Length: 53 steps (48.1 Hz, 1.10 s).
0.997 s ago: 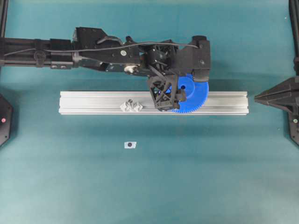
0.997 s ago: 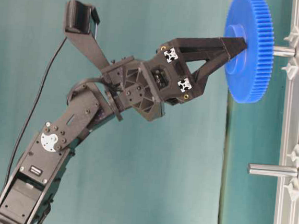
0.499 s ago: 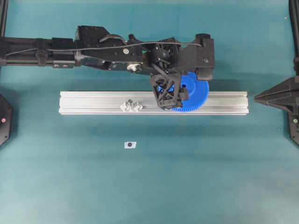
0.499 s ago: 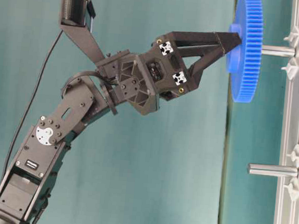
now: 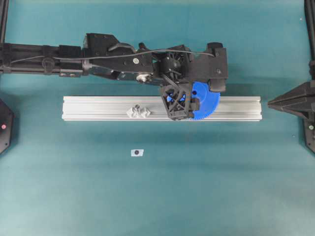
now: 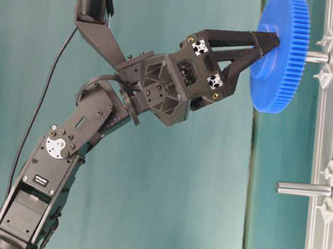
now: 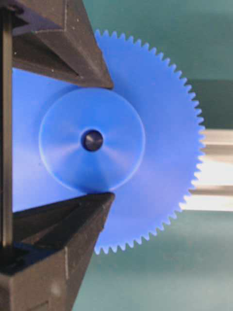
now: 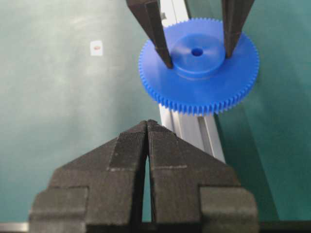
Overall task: Find the location of the shaft and insert the large gear.
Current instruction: 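Lower the blue gear down onto the shaft with the left gripper, then open the left gripper and withdraw it to the left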
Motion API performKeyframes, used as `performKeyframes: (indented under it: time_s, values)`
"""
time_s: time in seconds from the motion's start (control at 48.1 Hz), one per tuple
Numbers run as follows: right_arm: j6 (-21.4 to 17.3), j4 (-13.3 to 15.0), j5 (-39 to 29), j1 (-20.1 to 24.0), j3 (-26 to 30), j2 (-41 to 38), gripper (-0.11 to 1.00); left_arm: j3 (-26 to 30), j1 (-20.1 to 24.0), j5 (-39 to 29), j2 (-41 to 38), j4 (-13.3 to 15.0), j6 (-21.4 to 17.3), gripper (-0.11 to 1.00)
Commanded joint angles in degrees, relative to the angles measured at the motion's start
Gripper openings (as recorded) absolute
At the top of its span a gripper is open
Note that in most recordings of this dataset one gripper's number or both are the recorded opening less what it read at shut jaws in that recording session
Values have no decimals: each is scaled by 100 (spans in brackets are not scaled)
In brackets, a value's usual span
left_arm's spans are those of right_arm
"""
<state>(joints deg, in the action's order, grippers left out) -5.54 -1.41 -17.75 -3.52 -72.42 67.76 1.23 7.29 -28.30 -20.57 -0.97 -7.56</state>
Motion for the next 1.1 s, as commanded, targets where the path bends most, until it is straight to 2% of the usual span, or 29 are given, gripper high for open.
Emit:
performKeyframes:
  time_s: [0.0, 0.27, 0.54, 0.893, 1.08]
  values:
    - [-44, 9, 53, -9, 62, -44, 5, 114, 26, 18, 105, -18, -18, 80]
    - [-53, 9, 53, -9, 62, -35, 5, 325, 18, -9, 202, -18, -26, 81]
    - [-44, 9, 62, -9, 62, -26, 5, 343, -70, -26, 193, -18, 26, 90]
    - [-44, 9, 62, -9, 62, -18, 5, 290, -158, 0, 492, -18, 88, 90]
    - [-53, 9, 62, -9, 62, -18, 5, -18, -220, 132, 949, -18, 396, 90]
